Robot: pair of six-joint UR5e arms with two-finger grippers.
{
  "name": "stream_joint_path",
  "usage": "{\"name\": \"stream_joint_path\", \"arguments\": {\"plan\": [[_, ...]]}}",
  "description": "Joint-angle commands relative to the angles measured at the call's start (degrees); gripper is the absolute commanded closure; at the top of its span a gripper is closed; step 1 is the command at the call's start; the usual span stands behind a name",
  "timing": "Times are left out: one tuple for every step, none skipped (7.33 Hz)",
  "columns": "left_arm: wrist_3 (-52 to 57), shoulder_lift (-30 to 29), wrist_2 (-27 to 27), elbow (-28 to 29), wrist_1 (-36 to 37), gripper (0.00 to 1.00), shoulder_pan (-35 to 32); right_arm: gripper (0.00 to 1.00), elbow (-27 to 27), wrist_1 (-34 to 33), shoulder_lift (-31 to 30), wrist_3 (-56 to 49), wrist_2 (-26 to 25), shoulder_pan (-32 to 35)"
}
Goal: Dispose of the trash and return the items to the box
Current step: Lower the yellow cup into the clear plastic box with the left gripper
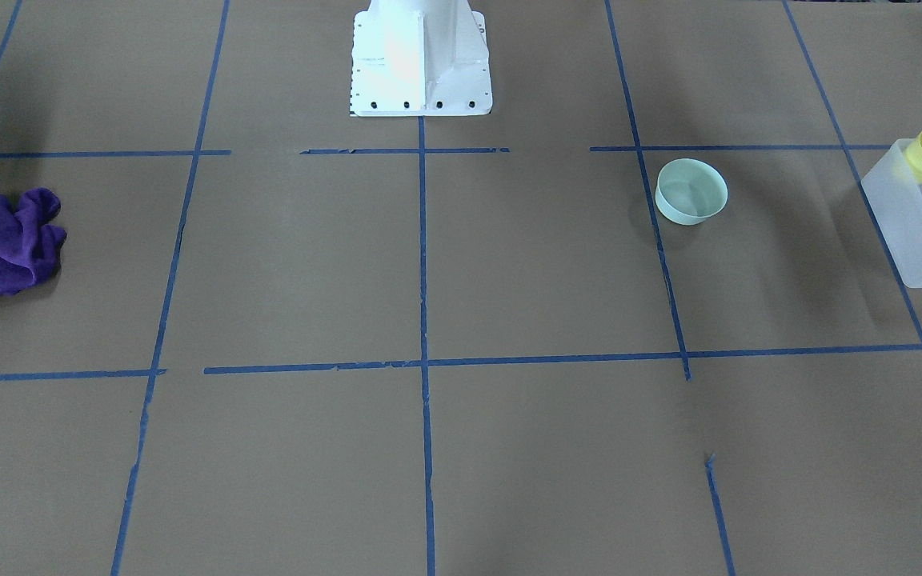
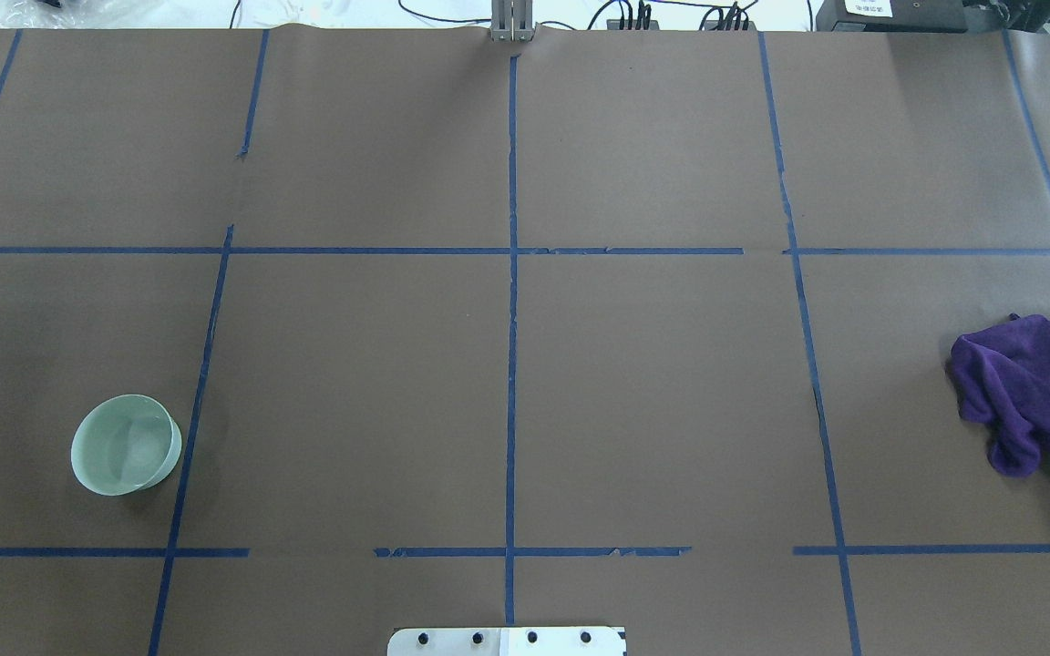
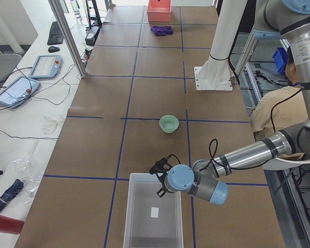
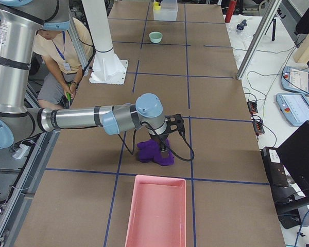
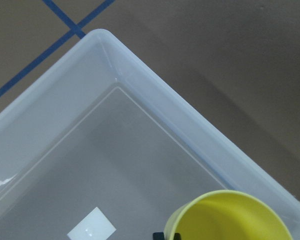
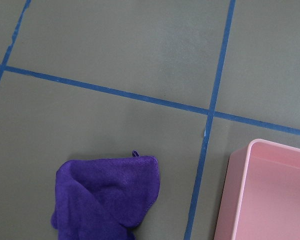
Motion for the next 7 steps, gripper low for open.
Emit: {"name": "stream_joint_path", "arguments": {"plan": [[0.0,-0.08,-0.33,0.03,-0.31,0.86,0.46,0.0,0.0,0.01,0.0,-0.01,-0.07,0.0],[-0.09,-0.17,-0.33,-0.05,-0.4,0.81,0.46,0.0,-0.09,0.01,0.0,0.07,0.02,0.0],[-0.09,-0.43,-0.33,-0.06,-0.84,0.67,0.54,0.0,-0.09,0.01,0.0,0.08,0.02,0.0],[-0.18,-0.44,-0.33,-0.06,-1.28,0.57,0.54,0.0,-0.17,-0.08,0.0,0.08,-0.07,0.0],[-0.18,-0.52,-0.33,-0.06,-1.37,0.57,0.46,0.0,-0.18,-0.08,0.0,0.08,-0.07,0.0],[-0.27,-0.7,-0.25,-0.14,-1.46,0.57,0.54,0.0,-0.18,-0.08,0.0,0.08,0.02,0.0],[-0.96,-0.87,-0.24,-0.67,-2.07,0.39,0.46,0.0,0.43,0.09,0.09,0.34,0.11,0.0]]}}
